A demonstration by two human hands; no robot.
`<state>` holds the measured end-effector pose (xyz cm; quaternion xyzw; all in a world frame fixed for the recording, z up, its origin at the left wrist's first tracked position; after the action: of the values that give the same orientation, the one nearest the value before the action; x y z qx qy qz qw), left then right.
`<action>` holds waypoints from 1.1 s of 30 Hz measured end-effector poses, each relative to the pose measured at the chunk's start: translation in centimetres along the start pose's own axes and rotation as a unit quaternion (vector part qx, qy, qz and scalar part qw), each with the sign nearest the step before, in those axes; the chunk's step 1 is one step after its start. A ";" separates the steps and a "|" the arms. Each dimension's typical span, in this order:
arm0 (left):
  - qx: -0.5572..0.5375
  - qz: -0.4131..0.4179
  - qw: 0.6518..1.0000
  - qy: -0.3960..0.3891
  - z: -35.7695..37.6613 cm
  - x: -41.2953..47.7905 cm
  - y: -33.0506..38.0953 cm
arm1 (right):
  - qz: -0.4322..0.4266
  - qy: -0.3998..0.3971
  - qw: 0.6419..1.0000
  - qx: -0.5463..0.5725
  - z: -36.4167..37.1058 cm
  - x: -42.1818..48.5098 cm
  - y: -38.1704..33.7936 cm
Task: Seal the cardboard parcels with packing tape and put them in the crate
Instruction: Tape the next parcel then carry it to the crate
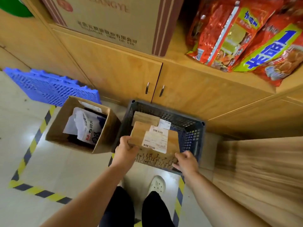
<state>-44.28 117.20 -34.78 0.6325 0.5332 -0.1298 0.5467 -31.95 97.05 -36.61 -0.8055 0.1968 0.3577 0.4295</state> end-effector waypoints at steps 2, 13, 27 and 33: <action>0.013 0.011 1.000 0.019 0.7 3.6 -0.7 | -0.002 -0.003 1.000 0.016 2.2 2.8 1.1; 0.138 -0.016 0.990 -0.007 6.4 18.7 -7.3 | 0.008 0.032 0.999 0.023 10.9 18.1 10.3; 0.422 -0.093 0.901 -0.039 9.8 28.2 -12.8 | 0.064 -0.035 0.997 0.001 17.4 26.5 16.3; 0.398 -0.074 0.914 -0.021 9.6 28.1 -13.0 | 0.031 -0.029 0.999 -0.006 17.6 26.2 16.9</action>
<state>-39.73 122.04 -66.53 0.7535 0.4713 -0.3846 0.2494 -32.25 102.07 -72.03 -0.7908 0.2068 0.3955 0.4189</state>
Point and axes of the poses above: each hand's wrist, its own x-axis towards the middle knuckle, its own z-axis out of the palm, y = z × x, the point moved 4 cm from there along x, towards the middle knuckle, and after that the axes turned 6 degrees about -z, right-handed, at the moved point
